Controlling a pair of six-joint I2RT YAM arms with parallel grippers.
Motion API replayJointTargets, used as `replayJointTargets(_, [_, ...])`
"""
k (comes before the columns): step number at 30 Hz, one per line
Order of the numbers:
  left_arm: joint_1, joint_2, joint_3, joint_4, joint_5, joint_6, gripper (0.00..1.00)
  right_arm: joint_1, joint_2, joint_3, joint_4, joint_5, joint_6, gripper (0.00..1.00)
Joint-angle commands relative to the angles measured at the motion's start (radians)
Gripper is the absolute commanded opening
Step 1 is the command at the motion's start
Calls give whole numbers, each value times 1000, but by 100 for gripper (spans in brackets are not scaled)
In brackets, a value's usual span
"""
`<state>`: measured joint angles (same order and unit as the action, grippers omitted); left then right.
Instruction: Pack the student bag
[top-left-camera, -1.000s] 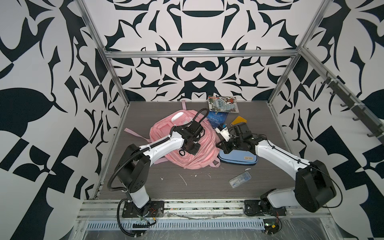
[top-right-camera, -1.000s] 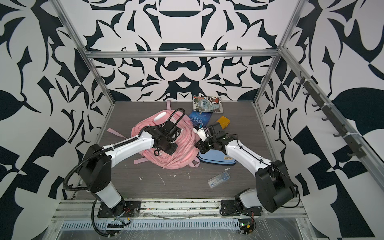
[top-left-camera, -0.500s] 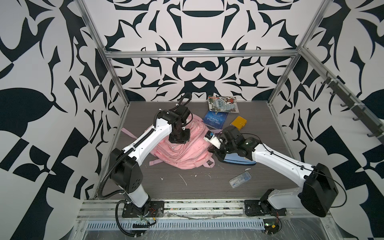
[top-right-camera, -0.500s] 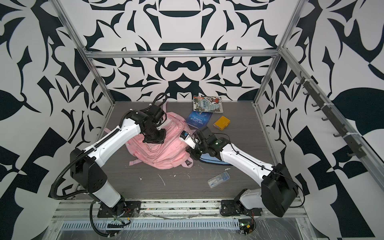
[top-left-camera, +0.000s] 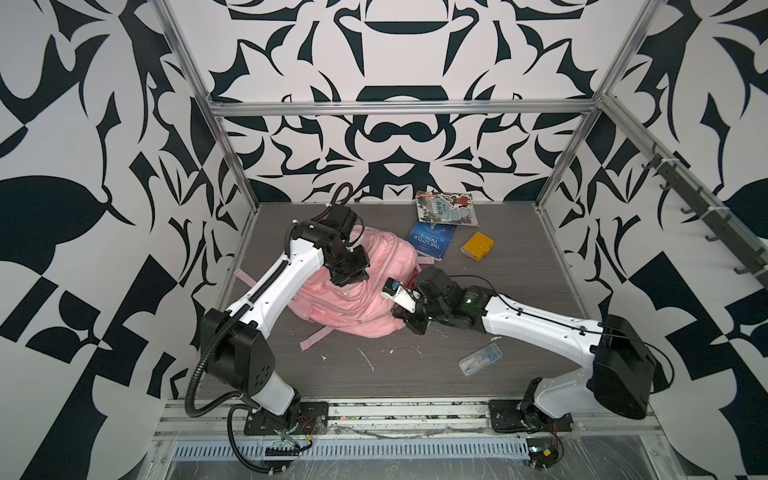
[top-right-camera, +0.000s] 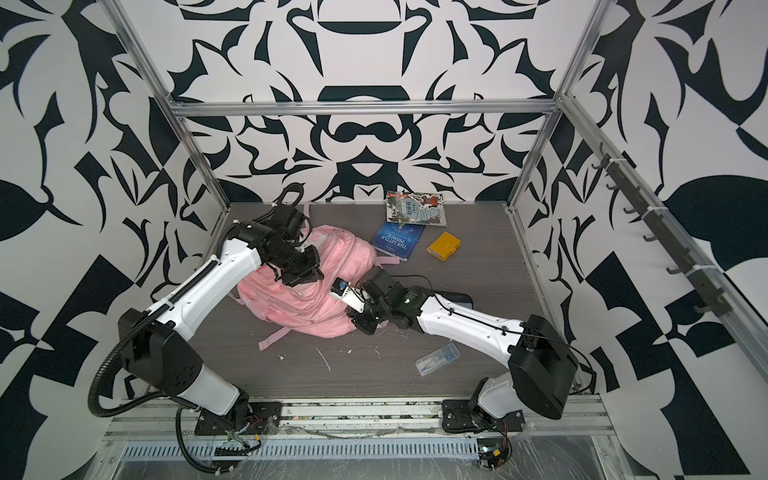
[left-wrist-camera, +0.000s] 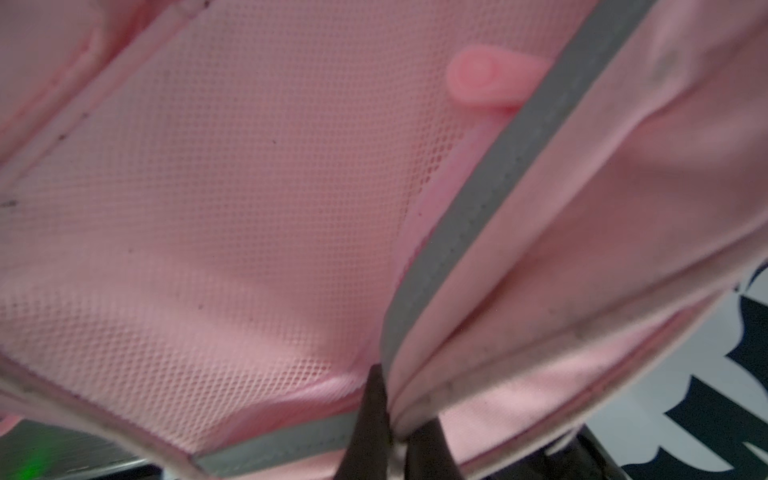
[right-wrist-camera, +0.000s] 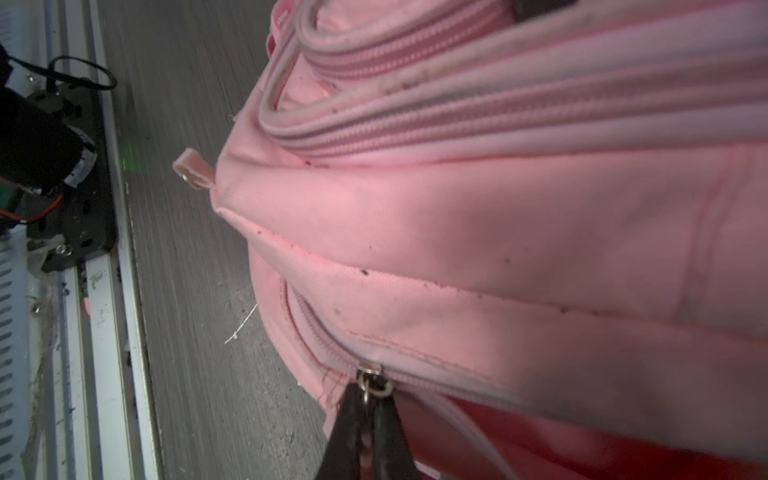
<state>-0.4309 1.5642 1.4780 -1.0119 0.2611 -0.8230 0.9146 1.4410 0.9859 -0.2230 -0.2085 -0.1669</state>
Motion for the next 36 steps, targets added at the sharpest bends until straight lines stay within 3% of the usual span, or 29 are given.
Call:
replayJointTargets(1, [30,-43,39,240,55,-217,0,56,-2,10,58,-14,44,0])
replayJointTargets(8, [24,-50,91,128,-20,-180,0,45,-29,-38,147,85,70,0])
replayJointTargets(18, [-100,-160,-117,24,-143,-106,0,-288,60,21,144,-116,78,0])
replayJointTargets(19, [-112,-162,-116,14,-157,-89,3,-294,71,31,134,-121,57,0])
replayJointTargets(21, [-132,-151,-101,1,-177,-40,26,-299,96,62,106,-133,14,0])
replayJointTargets(24, [-164,-101,-51,-51,-251,108,70,-301,131,86,106,-147,-10,0])
replayJointTargets(25, [-168,-79,-35,-73,-262,169,74,-302,146,95,109,-152,-11,0])
replayJointTargets(30, [-234,-66,-61,-92,-324,443,80,-309,189,127,130,-167,14,0])
replayJointTargets(36, [-320,-76,-198,-18,-344,621,78,-325,201,136,154,-176,41,0])
